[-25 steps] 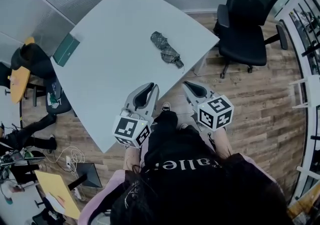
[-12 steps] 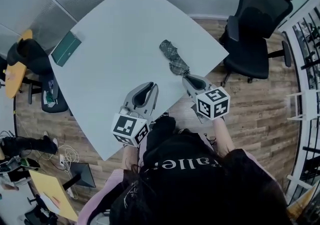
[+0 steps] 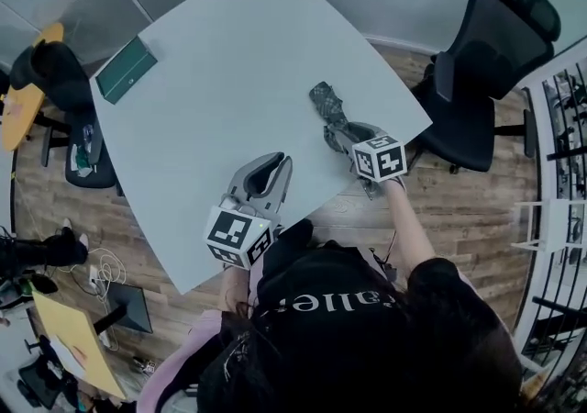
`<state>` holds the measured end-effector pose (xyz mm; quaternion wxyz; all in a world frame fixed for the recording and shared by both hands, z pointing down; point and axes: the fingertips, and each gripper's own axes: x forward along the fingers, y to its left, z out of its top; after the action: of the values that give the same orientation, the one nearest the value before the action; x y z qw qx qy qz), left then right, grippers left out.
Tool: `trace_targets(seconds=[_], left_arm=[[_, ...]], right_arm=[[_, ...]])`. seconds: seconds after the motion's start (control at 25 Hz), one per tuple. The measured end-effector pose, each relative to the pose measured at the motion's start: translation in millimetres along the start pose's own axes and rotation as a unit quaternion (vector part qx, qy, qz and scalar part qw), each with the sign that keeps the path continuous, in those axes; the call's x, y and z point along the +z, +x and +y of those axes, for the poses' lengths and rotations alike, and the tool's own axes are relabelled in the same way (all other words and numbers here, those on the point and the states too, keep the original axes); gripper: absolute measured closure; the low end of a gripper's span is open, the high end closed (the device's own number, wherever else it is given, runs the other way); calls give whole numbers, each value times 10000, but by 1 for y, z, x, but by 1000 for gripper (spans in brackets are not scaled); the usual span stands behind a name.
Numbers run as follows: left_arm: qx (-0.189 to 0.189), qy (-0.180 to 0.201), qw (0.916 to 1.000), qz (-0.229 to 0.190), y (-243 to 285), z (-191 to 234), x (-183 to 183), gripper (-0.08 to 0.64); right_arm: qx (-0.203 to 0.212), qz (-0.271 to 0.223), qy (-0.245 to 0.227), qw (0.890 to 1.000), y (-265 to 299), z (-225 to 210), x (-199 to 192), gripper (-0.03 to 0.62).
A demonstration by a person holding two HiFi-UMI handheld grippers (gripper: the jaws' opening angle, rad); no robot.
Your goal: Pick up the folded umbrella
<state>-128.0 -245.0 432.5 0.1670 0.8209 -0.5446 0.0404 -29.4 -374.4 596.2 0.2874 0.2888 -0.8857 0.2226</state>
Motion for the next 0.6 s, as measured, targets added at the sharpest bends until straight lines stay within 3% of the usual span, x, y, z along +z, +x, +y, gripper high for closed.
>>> trace_targets(seconds=[0.4,0.6], left_arm=[[378,-289,9988,73,-11,39,-11,503],[500,-372,9980,105,-15,51,-13,503]], right_arm=[[-302,1003,190,9943,79,-41,-18,320],[-469,1403,136,9889,103,-54,-29,298]])
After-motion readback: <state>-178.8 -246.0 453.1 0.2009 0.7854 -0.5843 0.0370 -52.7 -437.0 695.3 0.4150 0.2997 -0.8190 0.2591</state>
